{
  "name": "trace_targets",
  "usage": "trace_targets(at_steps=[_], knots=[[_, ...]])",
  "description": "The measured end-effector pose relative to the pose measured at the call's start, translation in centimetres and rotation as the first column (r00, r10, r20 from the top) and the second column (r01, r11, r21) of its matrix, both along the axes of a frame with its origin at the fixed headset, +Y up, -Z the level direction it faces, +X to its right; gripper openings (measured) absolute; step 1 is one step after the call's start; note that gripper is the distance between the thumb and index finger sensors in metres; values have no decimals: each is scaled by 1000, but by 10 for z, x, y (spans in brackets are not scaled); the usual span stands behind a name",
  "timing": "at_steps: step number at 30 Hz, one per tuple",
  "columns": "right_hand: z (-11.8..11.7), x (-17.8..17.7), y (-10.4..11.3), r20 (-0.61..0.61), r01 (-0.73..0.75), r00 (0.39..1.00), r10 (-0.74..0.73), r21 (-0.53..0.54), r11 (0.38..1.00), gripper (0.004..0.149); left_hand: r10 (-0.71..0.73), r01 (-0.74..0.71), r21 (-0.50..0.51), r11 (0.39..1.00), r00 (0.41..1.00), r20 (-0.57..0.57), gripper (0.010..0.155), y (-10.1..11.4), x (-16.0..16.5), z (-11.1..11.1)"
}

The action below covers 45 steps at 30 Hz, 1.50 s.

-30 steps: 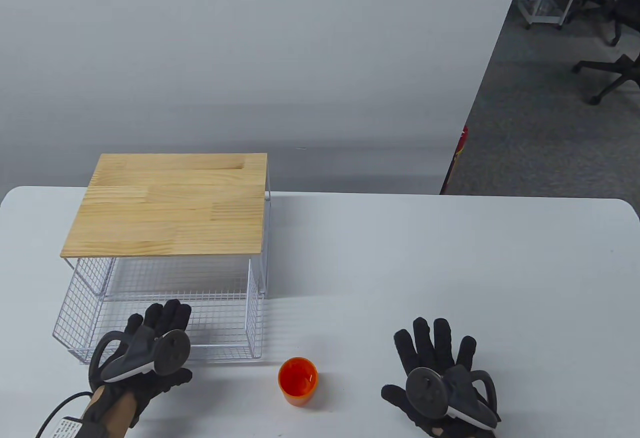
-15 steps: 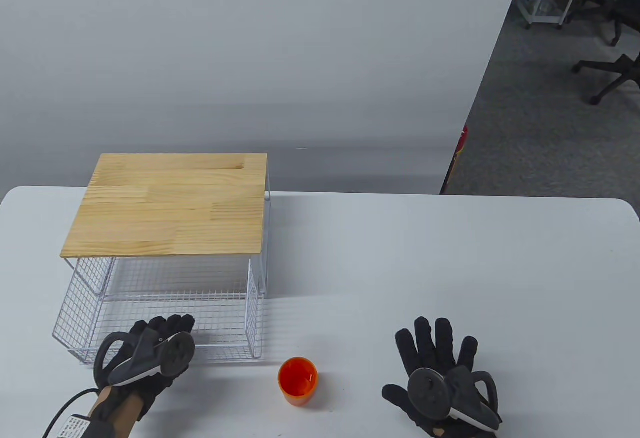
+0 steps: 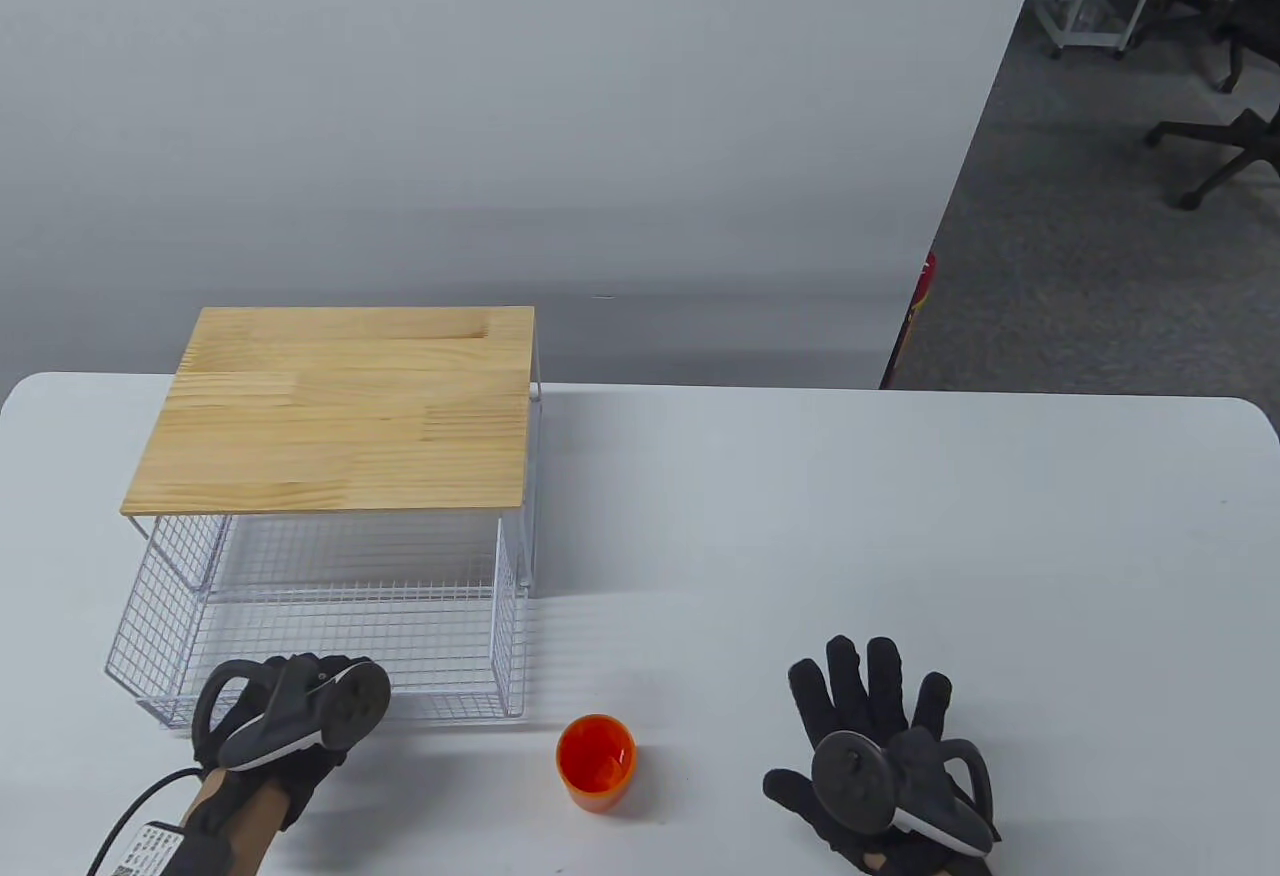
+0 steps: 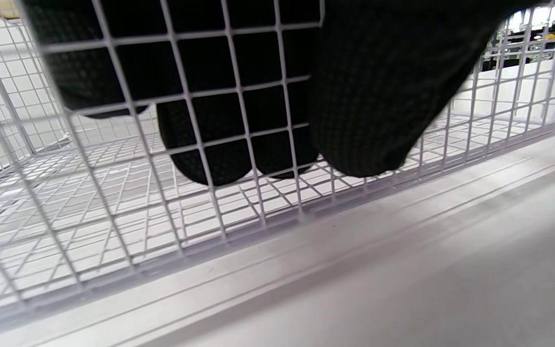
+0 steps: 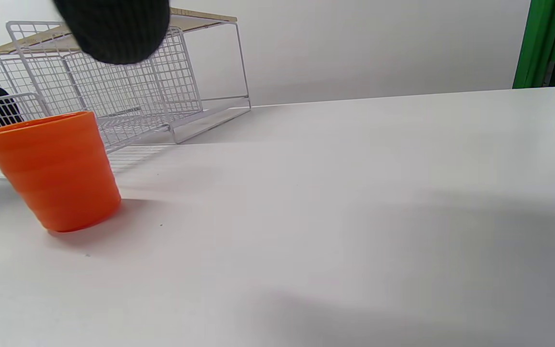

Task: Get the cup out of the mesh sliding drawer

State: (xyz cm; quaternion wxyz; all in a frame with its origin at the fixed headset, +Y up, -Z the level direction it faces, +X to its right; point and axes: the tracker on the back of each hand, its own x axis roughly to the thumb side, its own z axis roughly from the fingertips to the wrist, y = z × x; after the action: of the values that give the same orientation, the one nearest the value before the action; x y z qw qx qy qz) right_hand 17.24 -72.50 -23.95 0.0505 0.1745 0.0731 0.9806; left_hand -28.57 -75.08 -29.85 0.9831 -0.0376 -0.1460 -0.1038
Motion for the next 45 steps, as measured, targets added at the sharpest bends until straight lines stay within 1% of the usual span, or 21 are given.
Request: trace_targets(at_steps=[11, 13, 20, 32, 45], knots=[[2, 0, 1, 1, -3, 1000, 2, 13, 1000, 91, -9, 7, 51, 999, 1000, 28, 33, 6, 1, 3], [2, 1, 2, 5, 0, 1000, -1, 17, 1000, 91, -7, 4, 74, 997, 999, 34, 32, 6, 0, 4], [2, 1, 2, 6, 1, 1000, -1, 17, 1000, 91, -6, 2, 87, 996, 999, 40, 32, 10, 1, 4], [2, 1, 2, 7, 0, 1000, 0, 18, 1000, 91, -13, 7, 136, 991, 999, 45, 32, 3, 2, 4], [1, 2, 1, 13, 1, 1000, -1, 13, 1000, 91, -11, 6, 140, 990, 999, 32, 32, 6, 1, -11]])
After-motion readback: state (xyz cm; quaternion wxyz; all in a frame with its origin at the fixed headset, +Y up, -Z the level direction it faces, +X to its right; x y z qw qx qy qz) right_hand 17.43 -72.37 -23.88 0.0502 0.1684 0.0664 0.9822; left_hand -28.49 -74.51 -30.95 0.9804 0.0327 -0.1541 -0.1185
